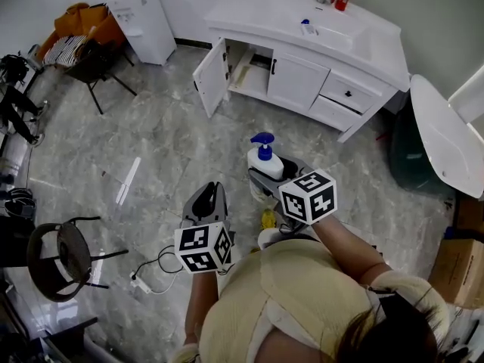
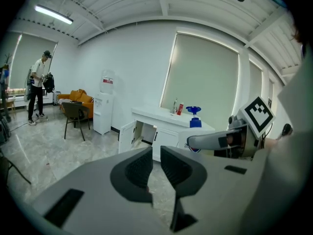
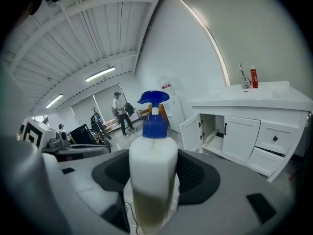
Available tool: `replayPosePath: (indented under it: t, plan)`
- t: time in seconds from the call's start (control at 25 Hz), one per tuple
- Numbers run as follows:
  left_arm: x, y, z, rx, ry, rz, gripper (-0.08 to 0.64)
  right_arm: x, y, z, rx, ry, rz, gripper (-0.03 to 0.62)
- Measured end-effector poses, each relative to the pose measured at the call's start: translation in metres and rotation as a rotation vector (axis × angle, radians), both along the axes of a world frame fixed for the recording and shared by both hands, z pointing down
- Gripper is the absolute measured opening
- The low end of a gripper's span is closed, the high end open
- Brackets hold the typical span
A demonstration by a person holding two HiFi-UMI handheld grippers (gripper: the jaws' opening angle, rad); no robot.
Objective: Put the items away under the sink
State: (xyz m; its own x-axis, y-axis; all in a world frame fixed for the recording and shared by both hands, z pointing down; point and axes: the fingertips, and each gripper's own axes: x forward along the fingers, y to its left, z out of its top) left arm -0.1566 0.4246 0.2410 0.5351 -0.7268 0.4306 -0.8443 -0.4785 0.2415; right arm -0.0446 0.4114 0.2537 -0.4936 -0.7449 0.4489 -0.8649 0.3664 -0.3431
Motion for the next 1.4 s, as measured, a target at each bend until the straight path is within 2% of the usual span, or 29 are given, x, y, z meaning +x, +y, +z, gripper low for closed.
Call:
replayPosePath:
  t: [0.32,0.68,1.04,1.4]
  plan:
    - [0.031,-0.058,0.001,-0.001,-0.030,-0.009,0.081,0.030,-0.057,-0.001,0.005,-0.014,-0.022,0.279]
    - [0.069,-0.097,0.008,-0.009,-0.048,-0.002,0.081,0.065,-0.093,0.009,-0.010,-0.020,-0.029,0.279]
    - [0.079,-0.111,0.014,-0.033,-0.064,-0.001,0.081,0.082,-0.109,0.015,-0.020,-0.041,-0.007,0.279]
    - [0.089,-0.146,0.019,-0.049,-0.071,0.041,0.083,0.085,-0.138,0.022,-0.039,-0.038,0.005,0.279]
